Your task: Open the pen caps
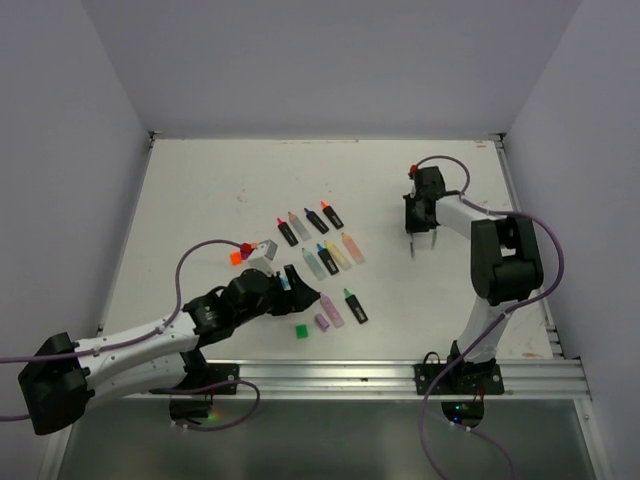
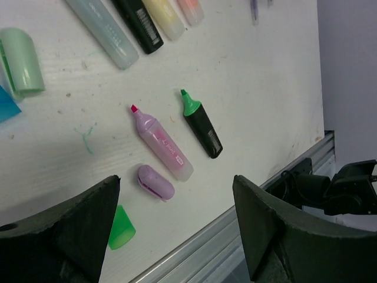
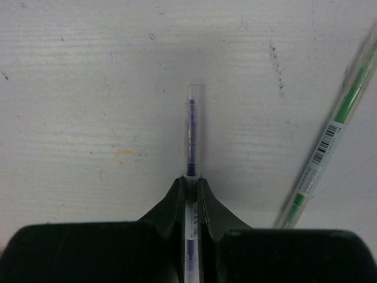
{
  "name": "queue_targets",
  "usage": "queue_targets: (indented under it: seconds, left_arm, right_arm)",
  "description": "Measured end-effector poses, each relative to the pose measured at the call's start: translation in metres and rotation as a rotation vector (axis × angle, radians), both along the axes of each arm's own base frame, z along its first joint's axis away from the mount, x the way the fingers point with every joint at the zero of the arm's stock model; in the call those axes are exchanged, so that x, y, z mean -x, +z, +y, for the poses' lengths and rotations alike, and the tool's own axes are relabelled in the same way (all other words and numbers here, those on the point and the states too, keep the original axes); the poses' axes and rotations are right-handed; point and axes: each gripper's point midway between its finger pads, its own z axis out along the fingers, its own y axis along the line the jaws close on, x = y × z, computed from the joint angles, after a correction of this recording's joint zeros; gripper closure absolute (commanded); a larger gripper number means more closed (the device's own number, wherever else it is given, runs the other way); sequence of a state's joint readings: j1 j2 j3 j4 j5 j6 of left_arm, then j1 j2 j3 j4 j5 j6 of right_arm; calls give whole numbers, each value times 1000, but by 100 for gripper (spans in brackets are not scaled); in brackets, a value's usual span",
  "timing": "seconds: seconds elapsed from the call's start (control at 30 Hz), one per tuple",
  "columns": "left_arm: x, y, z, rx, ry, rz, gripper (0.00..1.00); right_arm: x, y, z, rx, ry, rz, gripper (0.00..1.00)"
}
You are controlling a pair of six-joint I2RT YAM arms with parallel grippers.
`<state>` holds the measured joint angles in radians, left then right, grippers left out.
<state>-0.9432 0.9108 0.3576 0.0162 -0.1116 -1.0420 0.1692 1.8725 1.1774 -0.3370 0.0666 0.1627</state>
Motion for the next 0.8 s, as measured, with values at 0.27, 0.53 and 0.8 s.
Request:
queue_targets:
  seconds: [0.27,0.53,0.8]
  left_arm:
    - [-32,72,-18,-24,-11,-185,23]
    - [-57,125,-51,116,-156,-333,28]
    - [-74,92,-76,265,-329,-275,23]
  right_arm:
    - [33,23,30,-155,7,-32,100]
    - [61,140,93,-557,133,-317,100]
    - [93,179,135,-807,228,-368,100]
